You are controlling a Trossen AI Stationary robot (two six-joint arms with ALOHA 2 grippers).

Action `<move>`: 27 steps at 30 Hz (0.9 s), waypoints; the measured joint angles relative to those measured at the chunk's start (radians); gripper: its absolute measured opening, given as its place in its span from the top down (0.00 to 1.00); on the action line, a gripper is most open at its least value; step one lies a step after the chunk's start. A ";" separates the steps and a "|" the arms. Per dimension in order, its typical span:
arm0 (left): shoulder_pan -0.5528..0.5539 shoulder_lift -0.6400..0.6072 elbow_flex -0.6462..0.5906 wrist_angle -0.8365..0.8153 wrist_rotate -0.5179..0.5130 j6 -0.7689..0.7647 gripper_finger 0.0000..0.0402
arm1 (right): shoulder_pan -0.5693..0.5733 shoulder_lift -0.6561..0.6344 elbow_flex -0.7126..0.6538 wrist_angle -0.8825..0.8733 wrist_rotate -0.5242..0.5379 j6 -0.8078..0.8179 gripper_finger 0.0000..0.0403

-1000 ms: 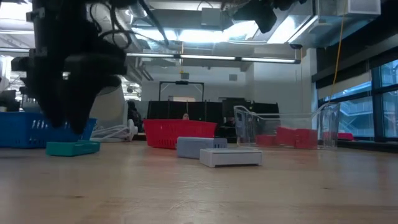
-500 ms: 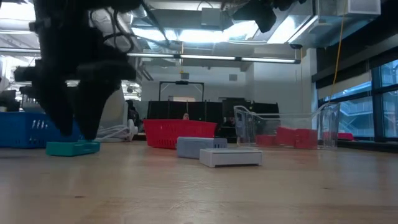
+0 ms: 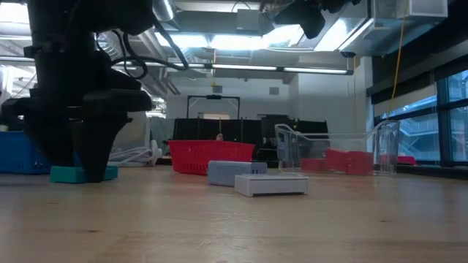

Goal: Pick & Place Office items
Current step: Put the blue digital clock into the red bin

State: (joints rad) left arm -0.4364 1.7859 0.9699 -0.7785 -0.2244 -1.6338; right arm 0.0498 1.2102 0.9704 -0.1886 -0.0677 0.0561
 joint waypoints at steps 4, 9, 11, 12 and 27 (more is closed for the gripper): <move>0.012 0.000 0.002 -0.004 0.022 0.020 0.41 | 0.000 0.000 0.000 0.000 0.000 0.000 0.27; 0.015 0.005 0.033 -0.011 0.025 0.081 0.52 | 0.000 0.000 0.000 0.000 0.000 0.001 0.27; 0.015 0.006 0.046 -0.018 0.025 0.107 0.57 | 0.000 0.000 0.000 0.000 0.000 0.001 0.28; 0.015 0.007 0.054 -0.024 0.025 0.121 0.59 | 0.000 0.000 0.000 0.000 0.000 0.003 0.28; 0.045 0.011 0.226 -0.090 -0.097 0.345 0.62 | 0.000 0.000 0.000 0.000 0.000 0.015 0.30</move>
State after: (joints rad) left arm -0.3909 1.7966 1.1961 -0.8688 -0.3210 -1.2885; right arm 0.0498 1.2102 0.9703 -0.1883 -0.0677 0.0708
